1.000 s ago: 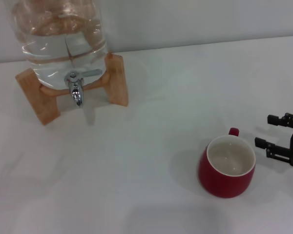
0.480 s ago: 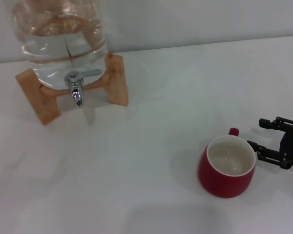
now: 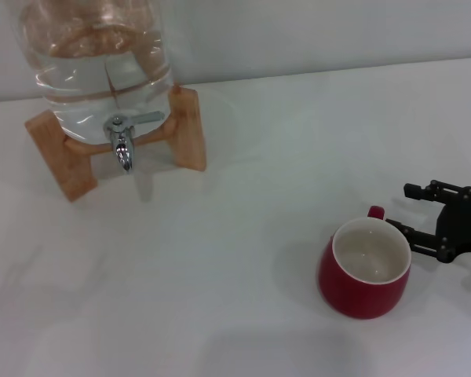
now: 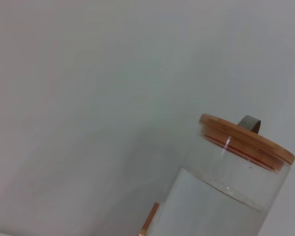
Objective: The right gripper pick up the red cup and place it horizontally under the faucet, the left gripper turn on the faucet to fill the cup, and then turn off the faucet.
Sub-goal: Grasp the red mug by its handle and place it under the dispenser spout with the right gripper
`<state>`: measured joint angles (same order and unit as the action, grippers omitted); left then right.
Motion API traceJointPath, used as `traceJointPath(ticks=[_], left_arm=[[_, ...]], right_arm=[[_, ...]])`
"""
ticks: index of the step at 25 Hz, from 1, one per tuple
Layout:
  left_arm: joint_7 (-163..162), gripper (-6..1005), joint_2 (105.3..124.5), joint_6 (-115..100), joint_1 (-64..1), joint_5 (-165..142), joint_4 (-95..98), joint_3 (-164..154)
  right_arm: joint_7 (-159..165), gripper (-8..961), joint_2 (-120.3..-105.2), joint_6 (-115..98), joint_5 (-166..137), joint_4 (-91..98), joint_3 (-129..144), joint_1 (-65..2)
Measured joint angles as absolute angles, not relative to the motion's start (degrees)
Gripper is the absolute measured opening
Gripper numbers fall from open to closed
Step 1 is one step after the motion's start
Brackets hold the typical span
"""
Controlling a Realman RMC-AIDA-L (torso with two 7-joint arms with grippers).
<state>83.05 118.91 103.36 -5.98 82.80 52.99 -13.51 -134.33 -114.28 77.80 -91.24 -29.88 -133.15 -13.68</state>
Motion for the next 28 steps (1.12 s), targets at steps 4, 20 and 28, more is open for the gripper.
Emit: traceJointPath(ticks=[4,20,28], left_arm=[[83.1,891,118.92,103.4,-6.0,82.8,53.0,-13.4],[83.1,891,118.92,103.4,-6.0,83.0,53.0,-13.4],[83.0,891,118.91,103.4,-6.0,83.3,53.0,-13.4]], right_arm=[[-134.5,641,-114.12,77.7,-91.5,-29.1,-133.1,-14.4],[-134.5,624,-114.43,76.3,-91.8,-29.0,-131.9,-15.0],[-134.4,616,-114.45,75.6,-91.6,-28.9,-131.7,-15.3]])
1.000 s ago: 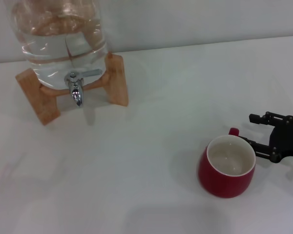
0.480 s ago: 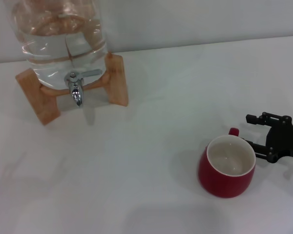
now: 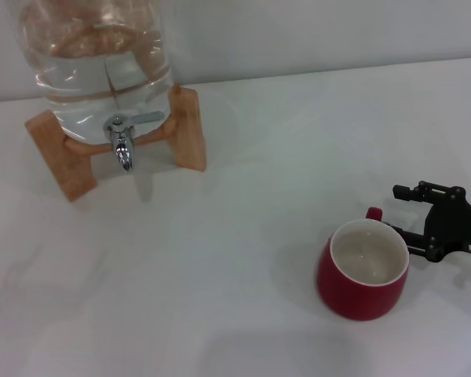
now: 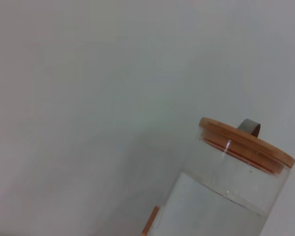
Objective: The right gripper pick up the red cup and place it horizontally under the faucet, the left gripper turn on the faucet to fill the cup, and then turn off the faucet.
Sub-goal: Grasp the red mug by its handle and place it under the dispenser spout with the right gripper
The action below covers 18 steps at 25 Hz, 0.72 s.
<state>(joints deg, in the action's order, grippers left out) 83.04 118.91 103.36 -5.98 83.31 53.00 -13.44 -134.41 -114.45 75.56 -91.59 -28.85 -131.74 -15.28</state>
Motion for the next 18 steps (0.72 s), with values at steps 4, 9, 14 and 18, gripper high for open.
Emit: traceJointPath(ticks=[4,9,14,18], left_arm=[[83.0,891,118.92,103.4,-6.0,83.3,53.0,-13.4],[83.0,891,118.91,103.4,-6.0,83.3,53.0,-13.4],[83.0,891,118.92,103.4,-6.0,83.4,53.0,-13.4],[83.0,891,118.92,103.4,-6.0,83.4,53.0,-13.4]], right_arm=[[-134.2,612,-114.55,75.2,-91.4,-28.8,-131.8,-15.4],[-134.2,606,-114.64,75.2,-91.3,-28.8,-131.7,-15.6],[-134.2,601,-114.69,75.4,-91.2,-28.1,-131.7,-16.4],[-134.3,597,-114.69,75.4,-91.1,-27.4,-131.7,-17.1]])
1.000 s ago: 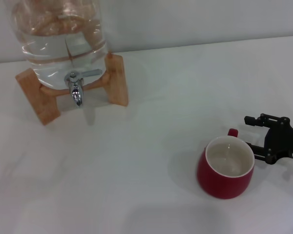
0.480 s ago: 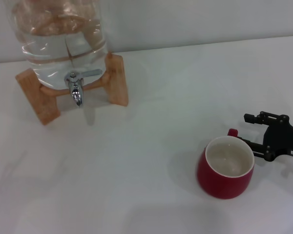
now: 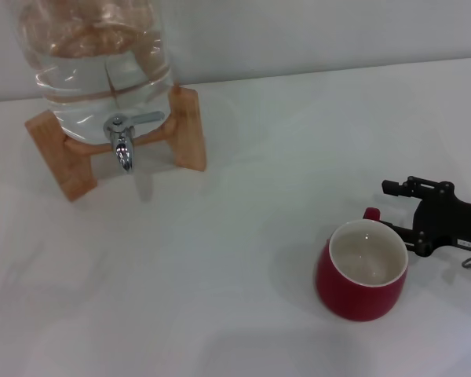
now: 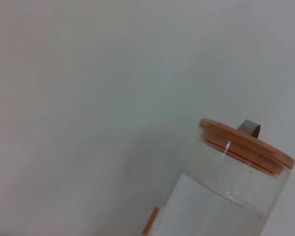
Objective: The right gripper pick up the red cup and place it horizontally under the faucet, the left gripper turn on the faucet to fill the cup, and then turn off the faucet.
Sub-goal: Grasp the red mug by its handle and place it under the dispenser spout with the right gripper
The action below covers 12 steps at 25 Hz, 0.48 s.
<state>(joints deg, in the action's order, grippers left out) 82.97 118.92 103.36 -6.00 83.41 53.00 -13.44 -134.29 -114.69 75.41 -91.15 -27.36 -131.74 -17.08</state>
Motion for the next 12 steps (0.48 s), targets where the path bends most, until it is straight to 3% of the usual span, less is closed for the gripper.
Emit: traceJointPath(ticks=[12], left_arm=[[82.9,890,118.92,103.3,-6.5,83.5,53.0,-13.4]], right_arm=[[-134.4,584,-114.69,75.4,-91.1,-27.3,-132.1,-17.1]])
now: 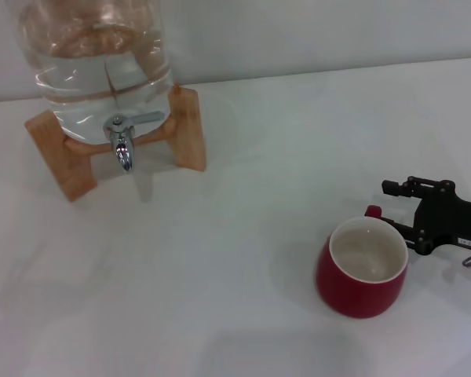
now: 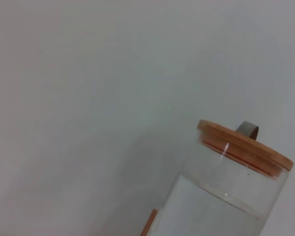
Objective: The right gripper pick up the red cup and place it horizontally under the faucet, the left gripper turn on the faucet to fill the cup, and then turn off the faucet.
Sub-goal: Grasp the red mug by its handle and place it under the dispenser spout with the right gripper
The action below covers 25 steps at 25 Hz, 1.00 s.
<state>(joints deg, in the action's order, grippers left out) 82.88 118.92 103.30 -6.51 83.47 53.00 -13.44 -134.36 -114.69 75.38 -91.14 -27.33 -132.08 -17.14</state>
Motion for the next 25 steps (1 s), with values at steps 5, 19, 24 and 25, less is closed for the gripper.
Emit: traceJointPath(ticks=[5,19,24,25], left_arm=[[82.9,890,118.92,103.1,-6.7,83.5,53.0,-13.4],[82.5,890,118.91,102.9,-6.7,83.6,53.0,-13.4],[82.3,890,118.92,102.9,-6.7,83.6,53.0,-13.4],[82.2,890,118.91,102.9,-6.7,83.6,53.0,-13.4]], right_arm=[[-134.4,579,-114.69,75.4,-90.2,-27.1,-132.0,-17.1],[-134.3,547,-114.79,74.4,-89.8,-25.2,-131.9,-18.7],[-134.2,512,-114.85,74.0,-89.8,-25.1,-132.0,-18.7],[-134.2,504,-114.85,74.0,-89.7,-25.1,-132.0,-18.7]])
